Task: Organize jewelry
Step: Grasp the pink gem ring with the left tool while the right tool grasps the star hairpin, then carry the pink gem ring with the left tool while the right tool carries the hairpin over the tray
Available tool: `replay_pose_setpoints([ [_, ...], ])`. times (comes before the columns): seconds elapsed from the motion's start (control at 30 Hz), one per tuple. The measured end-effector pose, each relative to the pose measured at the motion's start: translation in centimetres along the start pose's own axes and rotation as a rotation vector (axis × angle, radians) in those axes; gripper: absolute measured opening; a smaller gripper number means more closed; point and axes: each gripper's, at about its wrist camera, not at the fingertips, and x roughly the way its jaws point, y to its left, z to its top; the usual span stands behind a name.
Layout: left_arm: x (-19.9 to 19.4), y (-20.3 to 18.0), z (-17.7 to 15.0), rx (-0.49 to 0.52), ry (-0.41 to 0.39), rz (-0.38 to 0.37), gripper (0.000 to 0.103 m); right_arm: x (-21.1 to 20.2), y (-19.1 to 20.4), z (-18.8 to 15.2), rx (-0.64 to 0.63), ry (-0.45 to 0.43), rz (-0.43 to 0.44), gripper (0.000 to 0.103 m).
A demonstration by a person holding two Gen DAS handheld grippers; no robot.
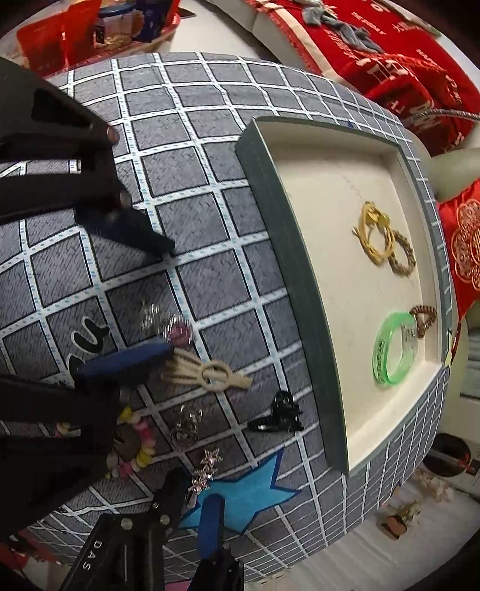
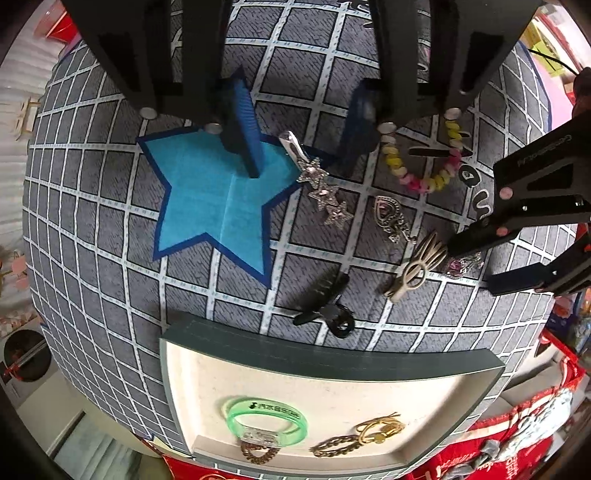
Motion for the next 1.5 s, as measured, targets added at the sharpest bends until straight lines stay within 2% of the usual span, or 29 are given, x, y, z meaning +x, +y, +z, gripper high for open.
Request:
replay_pose_setpoints([
  [0.03,-0.1,-0.2,0.1,0.018,-0.004,-0.004,0.047,-0.1,0.4,0.1,-0.001,0.0,0.0,0.036],
  [0.1,-0.2,-0.8,-0.1,0.053,-0.001,-0.014,0.029,-0.3,1.1,0.3,-0.001,-0.002,-0.001,0.028],
  [0.17,-0.3,-1.3,-0.3,0.071,0.003,-0.019,0.029,-0.6,1.5,0.2,0.001,-0.004,-0.003,0.019],
  [0.3,-0.6,-0.8,-0.8,0.024,0.007,-0.055,0.029,-1.6,1.2,-0.6,0.039,-0.01,0.012,0.019],
  [0.47,-1.6,0.7,-1.5,-0.079,-0.005,-0.109,0.029,-2.1,-0.9,-0.9,0.16,0.002,0.097,0.019],
  [0.63,-3.0,1.9,-1.5,-0.136,-0.025,-0.125,0.029,-2.7,-2.4,-0.9,0.262,0.006,0.164,0.019],
  [0.83,-4.7,3.1,-1.3,-0.17,-0.062,-0.132,0.029,-3.9,-3.8,-0.3,0.326,-0.014,0.225,0.019],
  [1.2,-6.4,3.9,2.6,-0.165,-0.127,-0.153,0.029,-6.4,-6.7,1.1,0.315,-0.105,0.268,0.019],
  [1.5,-6.1,5.5,6.4,-0.186,-0.168,-0.119,0.029,-7.5,-8.2,5.4,0.298,-0.149,0.295,0.019],
])
